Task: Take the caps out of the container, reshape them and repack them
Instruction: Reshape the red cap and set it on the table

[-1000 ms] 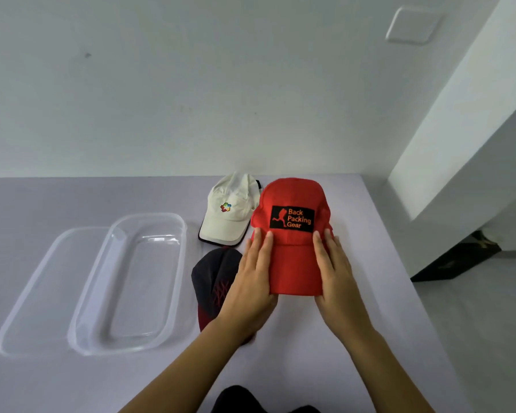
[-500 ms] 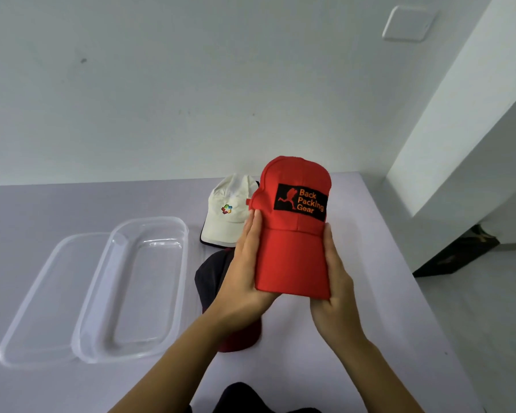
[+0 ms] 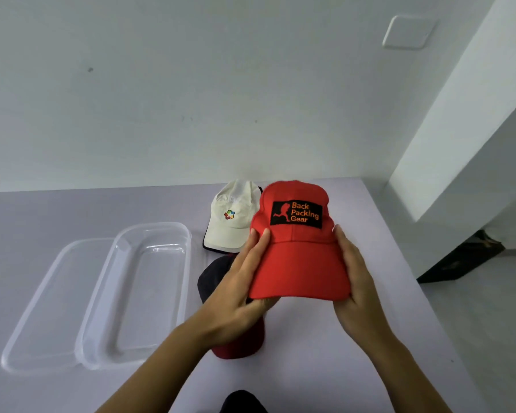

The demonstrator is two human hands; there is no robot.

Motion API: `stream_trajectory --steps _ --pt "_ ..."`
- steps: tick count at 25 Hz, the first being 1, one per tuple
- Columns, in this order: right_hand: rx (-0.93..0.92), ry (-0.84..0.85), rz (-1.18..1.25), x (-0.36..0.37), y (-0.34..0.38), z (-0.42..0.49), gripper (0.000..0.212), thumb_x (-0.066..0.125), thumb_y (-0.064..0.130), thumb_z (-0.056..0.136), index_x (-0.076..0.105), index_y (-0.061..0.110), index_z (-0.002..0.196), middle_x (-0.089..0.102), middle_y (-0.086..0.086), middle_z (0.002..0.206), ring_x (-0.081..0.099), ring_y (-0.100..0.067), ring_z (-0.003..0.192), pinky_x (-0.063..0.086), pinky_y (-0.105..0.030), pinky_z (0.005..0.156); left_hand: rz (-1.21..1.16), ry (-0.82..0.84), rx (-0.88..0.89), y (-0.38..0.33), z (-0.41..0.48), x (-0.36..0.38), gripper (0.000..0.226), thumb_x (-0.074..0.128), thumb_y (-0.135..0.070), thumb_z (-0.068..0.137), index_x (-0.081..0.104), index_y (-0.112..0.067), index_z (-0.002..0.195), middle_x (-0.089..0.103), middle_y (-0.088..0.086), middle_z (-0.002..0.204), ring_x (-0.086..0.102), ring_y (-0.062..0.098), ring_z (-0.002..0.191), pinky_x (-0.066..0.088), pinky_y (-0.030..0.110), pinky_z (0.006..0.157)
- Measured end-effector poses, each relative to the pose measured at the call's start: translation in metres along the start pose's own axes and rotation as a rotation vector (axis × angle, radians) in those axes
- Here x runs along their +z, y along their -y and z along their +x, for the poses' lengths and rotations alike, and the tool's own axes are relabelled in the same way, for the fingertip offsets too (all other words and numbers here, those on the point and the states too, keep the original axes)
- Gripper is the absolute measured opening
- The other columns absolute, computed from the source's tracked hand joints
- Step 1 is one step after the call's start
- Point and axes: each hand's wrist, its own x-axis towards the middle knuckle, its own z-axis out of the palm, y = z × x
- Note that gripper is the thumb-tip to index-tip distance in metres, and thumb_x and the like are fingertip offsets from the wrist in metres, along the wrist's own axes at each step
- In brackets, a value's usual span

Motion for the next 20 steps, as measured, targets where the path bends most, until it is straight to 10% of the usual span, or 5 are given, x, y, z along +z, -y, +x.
stream_trajectory --steps 4,9,15,17,20 --pt "-0.052 0.071 0.018 -0.003 0.001 -0.004 0.077 0.049 -0.005 0.09 0.016 0.034 0.147 0.026 0.002 0.156 0.027 -0.02 0.142 0.035 -0.049 0.11 -0.057 -0.159 0.007 0.008 0.001 -0.003 0.082 0.053 -0.04 0.077 0.013 -0.037 0.148 0.03 -0.002 0.155 0.035 0.014 0.139 0.033 0.029 0.111" --pt "-0.022 0.081 0.21 0.001 0.022 -0.006 0.077 0.052 0.01 0.086 0.012 0.042 0.145 0.037 0.029 0.144 0.041 0.001 0.131 0.039 -0.016 0.103 -0.098 -0.213 0.038 0.002 -0.002 -0.001 0.07 0.046 -0.043 0.084 0.01 -0.056 0.142 0.024 -0.021 0.154 0.025 0.0 0.142 0.028 0.026 0.114" --pt "0.074 0.128 0.371 0.04 0.051 -0.02 0.07 0.043 0.007 0.081 0.014 0.0 0.145 0.061 0.042 0.097 0.054 0.023 0.083 0.04 0.002 0.076 -0.354 -0.273 -0.193 -0.011 -0.01 0.029 0.064 0.048 -0.012 0.094 0.015 -0.001 0.148 0.068 -0.004 0.074 0.053 -0.011 0.052 0.04 0.001 0.055" --pt "0.079 0.107 0.355 0.029 0.048 -0.016 0.078 0.054 0.016 0.082 0.014 0.02 0.149 0.056 0.025 0.126 0.052 0.017 0.107 0.04 -0.003 0.089 -0.295 -0.344 -0.075 -0.002 -0.009 0.016 0.07 0.052 -0.021 0.087 0.016 -0.044 0.143 0.064 -0.039 0.098 0.055 -0.026 0.087 0.042 -0.001 0.076" --pt "-0.005 0.176 0.005 -0.002 0.028 -0.006 0.083 0.059 0.018 0.083 0.01 0.041 0.144 0.022 0.003 0.155 0.023 0.009 0.137 0.026 -0.006 0.106 -0.033 -0.261 0.103 0.012 -0.01 -0.01 0.057 0.046 -0.057 0.09 0.015 -0.064 0.136 0.018 -0.016 0.155 0.02 -0.006 0.141 0.023 0.011 0.112"
